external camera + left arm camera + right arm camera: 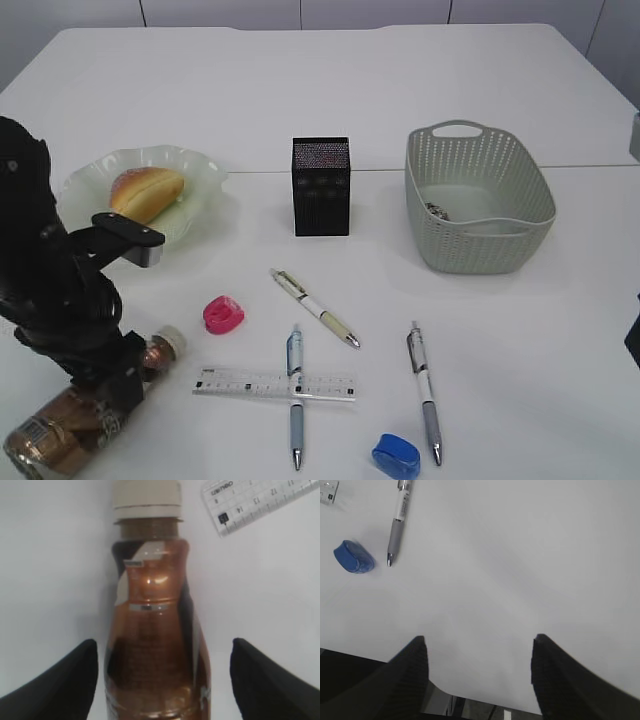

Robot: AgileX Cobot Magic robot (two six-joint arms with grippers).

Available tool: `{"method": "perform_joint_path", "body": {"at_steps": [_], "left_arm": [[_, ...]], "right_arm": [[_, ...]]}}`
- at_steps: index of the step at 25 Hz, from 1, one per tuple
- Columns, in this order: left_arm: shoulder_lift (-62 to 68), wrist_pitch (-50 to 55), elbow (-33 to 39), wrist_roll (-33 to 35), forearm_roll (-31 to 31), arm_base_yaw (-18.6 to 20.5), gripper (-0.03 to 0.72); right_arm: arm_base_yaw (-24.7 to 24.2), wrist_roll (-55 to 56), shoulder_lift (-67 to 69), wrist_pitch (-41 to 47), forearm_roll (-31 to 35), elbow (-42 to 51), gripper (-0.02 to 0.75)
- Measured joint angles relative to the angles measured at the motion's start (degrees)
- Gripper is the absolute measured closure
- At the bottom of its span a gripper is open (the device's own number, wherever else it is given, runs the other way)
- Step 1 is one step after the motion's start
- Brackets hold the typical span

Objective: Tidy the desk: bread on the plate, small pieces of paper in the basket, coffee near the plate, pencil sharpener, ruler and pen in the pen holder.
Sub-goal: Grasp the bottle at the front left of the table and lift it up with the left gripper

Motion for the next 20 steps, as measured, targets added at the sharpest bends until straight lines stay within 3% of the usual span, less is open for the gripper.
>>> {"method": "perform_joint_path", "body": {"at_steps": [20], "left_arm": [[3.7, -6.0, 0.0, -0.6, 0.8, -0.1, 0.103]], "right_arm": [[0.0, 0.0, 0.0, -0.9, -0.1, 0.0, 0.263]]}}
